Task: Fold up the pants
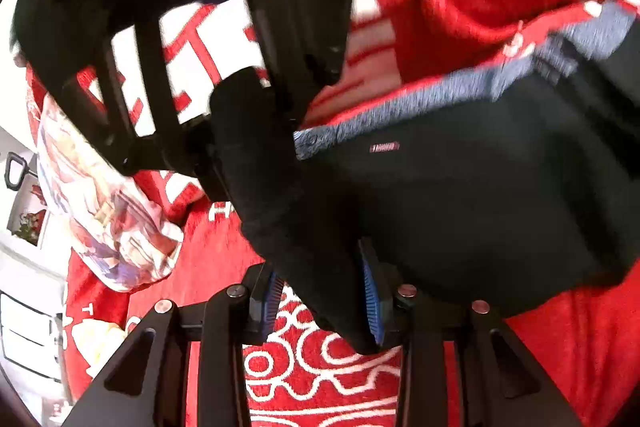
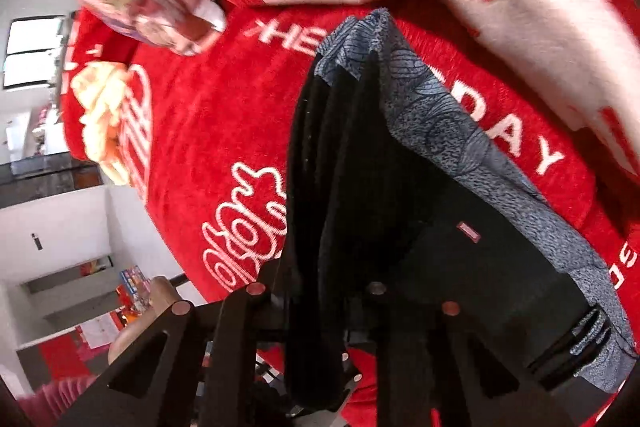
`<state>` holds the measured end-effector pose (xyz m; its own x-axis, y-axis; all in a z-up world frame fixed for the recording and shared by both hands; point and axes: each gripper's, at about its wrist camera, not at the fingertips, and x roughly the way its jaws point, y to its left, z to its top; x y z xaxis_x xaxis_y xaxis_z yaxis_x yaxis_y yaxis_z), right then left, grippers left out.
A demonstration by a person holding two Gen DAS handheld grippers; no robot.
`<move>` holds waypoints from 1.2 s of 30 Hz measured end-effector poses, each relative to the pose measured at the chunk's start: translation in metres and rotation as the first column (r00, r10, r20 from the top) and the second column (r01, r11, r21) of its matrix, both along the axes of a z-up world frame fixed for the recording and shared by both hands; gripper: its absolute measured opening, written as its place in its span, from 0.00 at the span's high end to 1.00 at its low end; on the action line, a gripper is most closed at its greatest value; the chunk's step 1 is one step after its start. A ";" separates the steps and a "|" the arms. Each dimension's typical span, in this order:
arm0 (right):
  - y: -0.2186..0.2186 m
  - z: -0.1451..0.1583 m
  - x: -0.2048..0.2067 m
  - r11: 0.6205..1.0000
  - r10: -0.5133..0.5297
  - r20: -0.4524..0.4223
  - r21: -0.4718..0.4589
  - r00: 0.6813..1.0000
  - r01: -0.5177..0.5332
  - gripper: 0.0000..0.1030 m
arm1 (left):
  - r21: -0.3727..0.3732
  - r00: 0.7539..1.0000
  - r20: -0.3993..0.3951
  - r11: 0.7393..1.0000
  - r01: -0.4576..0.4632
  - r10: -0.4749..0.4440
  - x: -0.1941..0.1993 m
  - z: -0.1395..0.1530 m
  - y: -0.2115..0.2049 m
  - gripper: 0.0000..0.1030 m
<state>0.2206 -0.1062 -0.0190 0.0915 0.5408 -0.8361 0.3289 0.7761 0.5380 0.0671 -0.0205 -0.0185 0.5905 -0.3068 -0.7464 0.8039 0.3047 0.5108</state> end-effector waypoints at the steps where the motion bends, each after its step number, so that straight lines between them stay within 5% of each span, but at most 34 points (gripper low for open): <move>1: -0.003 0.005 -0.006 1.000 -0.009 0.024 0.006 1.000 0.009 0.83 | -0.013 1.000 -0.003 1.000 0.004 -0.004 -0.003 0.007 -0.001 0.64; 6: -0.039 0.041 -0.063 0.985 -0.150 0.145 0.112 0.978 0.135 0.82 | -0.094 0.999 -0.030 0.995 0.038 -0.041 -0.033 0.048 -0.015 0.64; 12: -0.088 0.080 -0.147 0.948 -0.306 0.257 0.173 0.917 0.268 0.82 | -0.175 0.987 -0.055 0.975 0.136 -0.148 -0.091 0.089 -0.048 0.64; 20: -0.162 0.093 -0.284 0.865 -0.502 0.317 0.199 0.804 0.462 0.82 | -0.179 0.946 -0.108 0.942 0.285 -0.307 -0.189 0.092 -0.106 0.64; 26: -0.207 0.053 -0.379 0.775 -0.632 0.267 0.223 0.728 0.591 0.82 | -0.118 0.913 -0.143 0.923 0.368 -0.382 -0.257 0.064 -0.141 0.64; 36: -0.240 -0.040 -0.448 0.668 -0.741 0.155 0.269 0.653 0.694 0.80 | 0.044 0.891 -0.154 0.898 0.437 -0.426 -0.309 0.002 -0.163 0.64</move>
